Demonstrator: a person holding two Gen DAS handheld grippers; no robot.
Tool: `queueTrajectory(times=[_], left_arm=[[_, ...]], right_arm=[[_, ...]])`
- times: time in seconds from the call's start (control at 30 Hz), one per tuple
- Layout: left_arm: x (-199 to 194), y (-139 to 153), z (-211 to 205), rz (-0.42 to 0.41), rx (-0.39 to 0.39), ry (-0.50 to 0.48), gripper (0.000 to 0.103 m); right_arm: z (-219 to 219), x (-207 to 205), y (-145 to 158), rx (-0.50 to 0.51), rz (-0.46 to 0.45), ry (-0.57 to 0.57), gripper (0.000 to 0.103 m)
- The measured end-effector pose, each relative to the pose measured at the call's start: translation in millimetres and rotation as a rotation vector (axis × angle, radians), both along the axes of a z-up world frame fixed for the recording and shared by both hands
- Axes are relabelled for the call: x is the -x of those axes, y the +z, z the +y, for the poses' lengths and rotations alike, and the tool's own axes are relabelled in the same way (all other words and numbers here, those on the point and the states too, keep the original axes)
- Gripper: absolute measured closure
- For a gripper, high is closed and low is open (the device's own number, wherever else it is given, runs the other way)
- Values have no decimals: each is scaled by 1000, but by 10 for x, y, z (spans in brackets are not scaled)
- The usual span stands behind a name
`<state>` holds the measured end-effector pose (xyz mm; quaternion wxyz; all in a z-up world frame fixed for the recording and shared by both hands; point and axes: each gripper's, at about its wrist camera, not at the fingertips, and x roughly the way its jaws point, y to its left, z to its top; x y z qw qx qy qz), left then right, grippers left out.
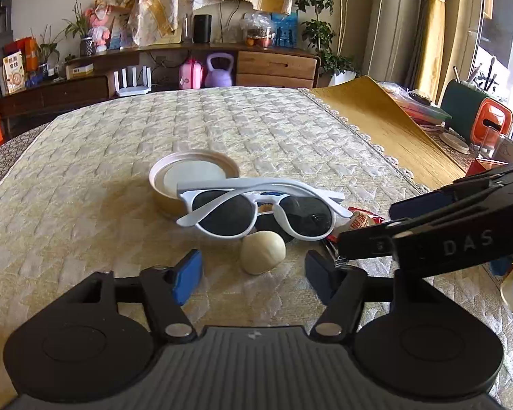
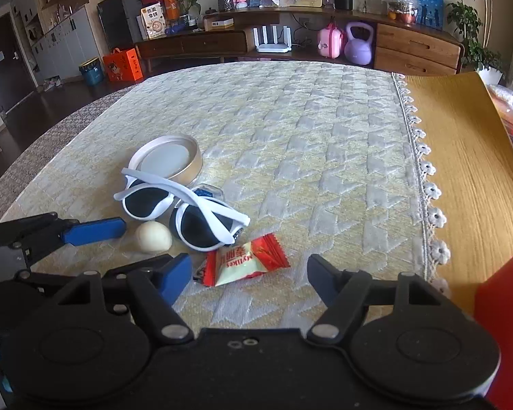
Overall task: Organize rigid objects
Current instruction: 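Grasp the cream ball with the left tool while the right tool grasps the red candy wrapper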
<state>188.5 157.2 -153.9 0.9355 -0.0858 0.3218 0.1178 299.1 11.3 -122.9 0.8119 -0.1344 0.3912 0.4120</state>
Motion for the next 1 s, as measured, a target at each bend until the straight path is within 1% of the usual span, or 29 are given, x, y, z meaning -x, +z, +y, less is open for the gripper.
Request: queueTrajectory(times=[0.17, 0.23, 0.3, 0.4, 0.47, 0.53, 0.57, 0.6, 0.67, 0.73, 0.8, 0.9, 1.0], left_arm=[[-45, -4, -17, -5, -3, -13, 46], [-64, -5, -29, -7, -4, -19, 50], [-73, -5, -28, -7, -3, -18, 51], [-79, -5, -30, -5, -10, -19, 59], [-81, -4, -22, -3, -10, -18, 64], [-81, -2, -22, -2, -13, -18, 70], [-84, 0, -19, -1, -13, -18, 70], [-85, 1, -19, -2, -10, -19, 74], [-86, 2, -17, 1, -7, -22, 74], [-78, 5, -24, 5, -7, -26, 74], [-63, 10, -34, 7, -3, -32, 74], [-24, 16, -54, 9, -2, -43, 75], [25, 31, -83, 11, -1, -49, 75]], right_arm=[[16, -61, -62, -20, 41, -15, 36], [13, -59, -69, -27, 36, -15, 38], [19, -54, -69, -32, 36, -13, 44], [20, -42, -62, -40, 37, -14, 51], [16, -35, -60, -45, 36, -24, 53], [9, -20, -57, -51, 35, -31, 57], [-1, -8, -55, -54, 33, -33, 58], [-17, 3, -52, -58, 31, -37, 60], [-46, 30, -40, -61, 20, -42, 63], [-68, 53, -24, -61, 10, -52, 73], [-97, 59, -22, -54, 19, -68, 77], [-178, 85, -40, -61, 29, -81, 83], [-249, 127, -23, -85, 29, -102, 85]])
